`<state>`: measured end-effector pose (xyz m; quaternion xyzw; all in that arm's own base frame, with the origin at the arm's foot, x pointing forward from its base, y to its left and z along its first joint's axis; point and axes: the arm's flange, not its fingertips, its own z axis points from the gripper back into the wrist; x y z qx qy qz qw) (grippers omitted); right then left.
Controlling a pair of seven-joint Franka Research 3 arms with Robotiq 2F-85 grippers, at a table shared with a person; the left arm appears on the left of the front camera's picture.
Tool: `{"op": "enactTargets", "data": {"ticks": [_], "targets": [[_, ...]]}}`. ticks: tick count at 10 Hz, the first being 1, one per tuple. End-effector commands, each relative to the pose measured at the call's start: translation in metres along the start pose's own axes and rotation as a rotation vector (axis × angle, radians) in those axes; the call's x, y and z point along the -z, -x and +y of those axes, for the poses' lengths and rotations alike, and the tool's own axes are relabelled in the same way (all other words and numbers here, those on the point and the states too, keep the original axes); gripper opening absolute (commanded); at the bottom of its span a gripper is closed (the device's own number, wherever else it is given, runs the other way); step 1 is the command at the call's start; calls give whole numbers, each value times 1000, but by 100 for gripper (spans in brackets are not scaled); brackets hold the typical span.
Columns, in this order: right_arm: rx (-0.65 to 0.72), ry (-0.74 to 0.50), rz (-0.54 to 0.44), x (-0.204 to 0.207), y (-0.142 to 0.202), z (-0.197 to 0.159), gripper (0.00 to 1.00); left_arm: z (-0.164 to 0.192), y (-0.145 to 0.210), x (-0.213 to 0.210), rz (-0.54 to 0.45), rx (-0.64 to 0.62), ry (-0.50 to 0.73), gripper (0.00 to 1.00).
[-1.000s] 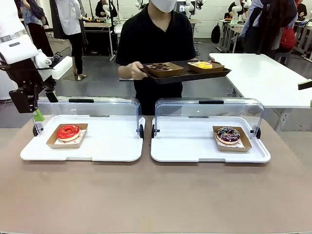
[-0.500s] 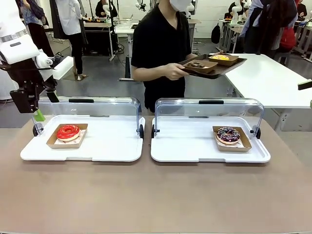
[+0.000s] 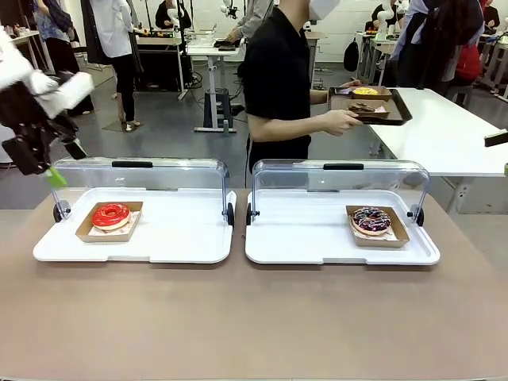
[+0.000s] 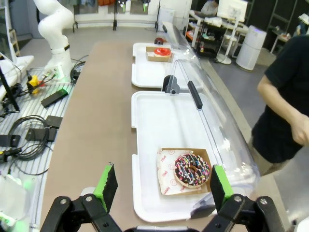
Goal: Provide the desired donut to the person.
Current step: Place the picked Paper togo box onto the Handle tray extended by the person.
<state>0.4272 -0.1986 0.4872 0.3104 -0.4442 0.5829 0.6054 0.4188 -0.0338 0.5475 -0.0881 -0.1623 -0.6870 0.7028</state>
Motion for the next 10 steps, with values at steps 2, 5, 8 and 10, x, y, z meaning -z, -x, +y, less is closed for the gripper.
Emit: {"op": "enactTargets", "data": {"ticks": [2,5,8,10], "targets": [[-19,-15,0,0,1,2,100,19,87,4,-323,-29,-38,100],[-19,-15,0,0,1,2,100,7,162,-13,-630,-92,-59,100],[-19,-15,0,0,1,2,100,-2,222,-35,-766,-161,-102,100],[-19,-15,0,0,1,2,100,-17,254,-39,-817,-189,-122,100]]}}
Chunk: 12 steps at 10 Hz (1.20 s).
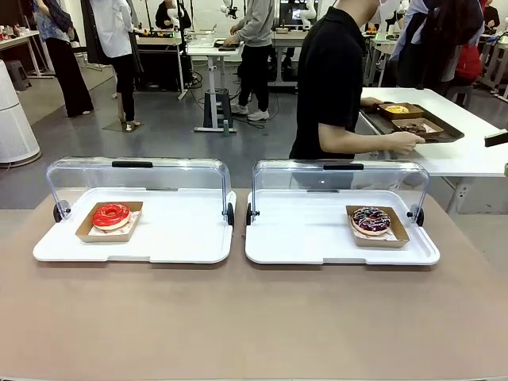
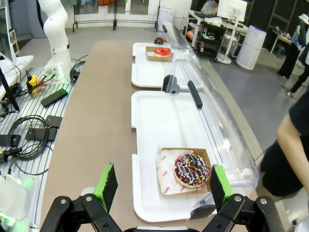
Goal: Provide the desired donut to the person.
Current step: Place the picked Paper togo box onto the Handle tray extended by the person.
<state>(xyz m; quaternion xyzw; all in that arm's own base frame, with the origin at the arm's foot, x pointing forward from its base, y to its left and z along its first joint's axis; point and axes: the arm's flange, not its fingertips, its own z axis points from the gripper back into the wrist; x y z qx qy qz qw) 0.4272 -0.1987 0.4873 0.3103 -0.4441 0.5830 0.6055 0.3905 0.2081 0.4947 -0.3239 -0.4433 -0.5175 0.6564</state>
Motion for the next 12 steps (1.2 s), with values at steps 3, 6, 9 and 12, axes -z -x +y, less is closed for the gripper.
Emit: {"op": "enactTargets", "data": {"ticks": [3,6,9,12], "targets": [[-19,-14,-1,0,1,2,100,12,10,-18,-22,22,10,100],[-19,-14,-1,0,1,2,100,8,12,-19,-9,-11,2,100],[-19,-14,-1,0,1,2,100,8,12,-19,-9,-11,2,100],[-19,-14,-1,0,1,2,100,8,12,-19,-9,-11,2,100]]}}
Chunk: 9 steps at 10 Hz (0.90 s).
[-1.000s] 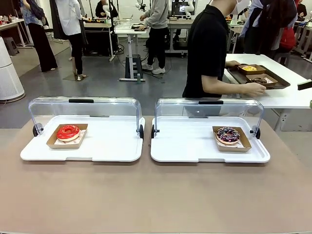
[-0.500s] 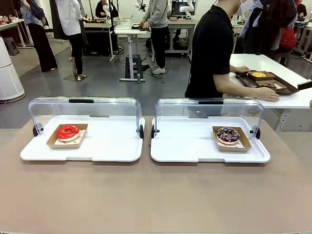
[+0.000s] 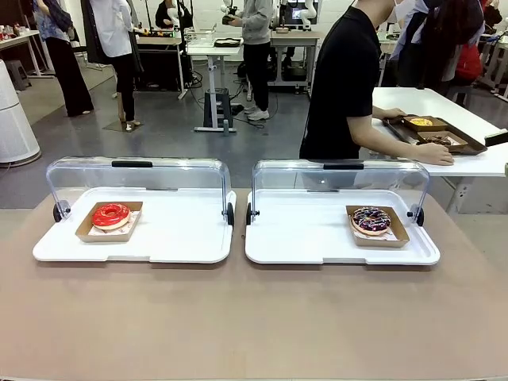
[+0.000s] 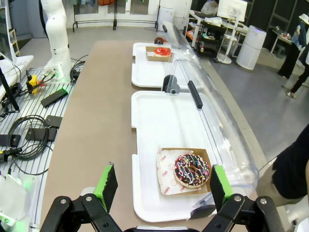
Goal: Provide the desired donut to the person.
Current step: Place the picked Paper togo box onto the Handle tray extended by the person.
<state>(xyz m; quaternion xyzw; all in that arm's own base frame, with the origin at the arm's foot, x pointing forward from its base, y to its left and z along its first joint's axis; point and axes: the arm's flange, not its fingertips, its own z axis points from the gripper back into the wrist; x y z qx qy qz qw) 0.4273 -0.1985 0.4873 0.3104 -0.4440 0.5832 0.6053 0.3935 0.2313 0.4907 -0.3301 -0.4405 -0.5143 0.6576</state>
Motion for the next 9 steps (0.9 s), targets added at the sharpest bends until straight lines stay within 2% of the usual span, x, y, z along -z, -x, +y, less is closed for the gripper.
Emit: {"op": "enactTargets", "data": {"ticks": [1,9], "targets": [[-18,-14,-1,0,2,2,100,0,0,-1,-6,2,-5,100],[-18,-14,-1,0,2,2,100,0,0,-1,-6,2,-5,100]]}}
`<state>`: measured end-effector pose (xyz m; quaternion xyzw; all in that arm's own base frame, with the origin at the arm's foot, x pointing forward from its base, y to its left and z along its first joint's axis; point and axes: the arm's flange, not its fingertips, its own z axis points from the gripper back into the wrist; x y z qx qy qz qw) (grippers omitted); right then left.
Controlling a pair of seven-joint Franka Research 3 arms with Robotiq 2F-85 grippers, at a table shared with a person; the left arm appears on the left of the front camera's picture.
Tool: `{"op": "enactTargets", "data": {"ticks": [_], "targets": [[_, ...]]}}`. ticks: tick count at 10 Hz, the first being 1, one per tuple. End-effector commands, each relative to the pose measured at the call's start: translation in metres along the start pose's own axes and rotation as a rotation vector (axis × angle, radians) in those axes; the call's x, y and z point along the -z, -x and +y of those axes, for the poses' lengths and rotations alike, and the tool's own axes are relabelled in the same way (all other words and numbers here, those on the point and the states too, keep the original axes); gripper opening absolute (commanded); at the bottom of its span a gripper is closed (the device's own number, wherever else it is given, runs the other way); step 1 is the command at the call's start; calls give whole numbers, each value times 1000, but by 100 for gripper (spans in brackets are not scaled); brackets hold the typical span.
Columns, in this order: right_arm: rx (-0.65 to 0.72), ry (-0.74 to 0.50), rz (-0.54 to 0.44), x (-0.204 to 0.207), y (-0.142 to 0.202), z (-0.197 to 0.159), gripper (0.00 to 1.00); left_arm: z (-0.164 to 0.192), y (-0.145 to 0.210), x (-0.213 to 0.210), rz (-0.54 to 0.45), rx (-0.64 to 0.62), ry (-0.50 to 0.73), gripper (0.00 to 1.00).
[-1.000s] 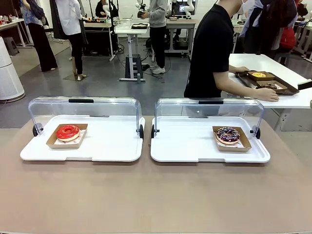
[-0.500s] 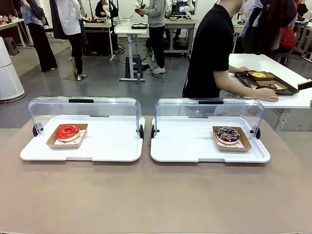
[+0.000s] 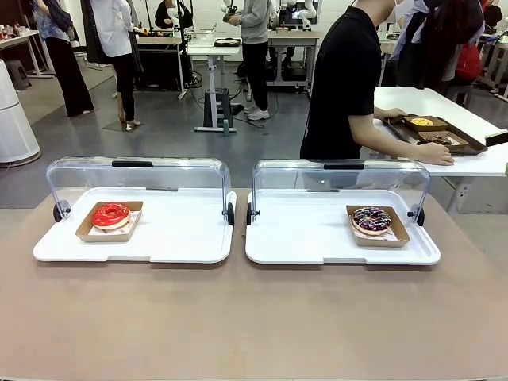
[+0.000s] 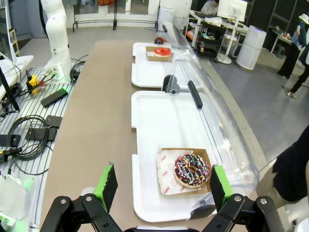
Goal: Provide the desired donut to the person.
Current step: Place the picked Paper togo box onto the Handle tray extended by the person.
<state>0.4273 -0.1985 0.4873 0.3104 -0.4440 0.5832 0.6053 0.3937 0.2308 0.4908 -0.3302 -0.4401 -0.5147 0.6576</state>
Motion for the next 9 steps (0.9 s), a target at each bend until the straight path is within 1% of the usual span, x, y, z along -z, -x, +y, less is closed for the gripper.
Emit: {"op": "enactTargets", "data": {"ticks": [1,9], "targets": [[-18,-14,-1,0,2,2,100,-1,0,-1,-6,2,-6,100],[-18,-14,-1,0,2,2,100,-1,0,-1,-6,2,-6,100]]}}
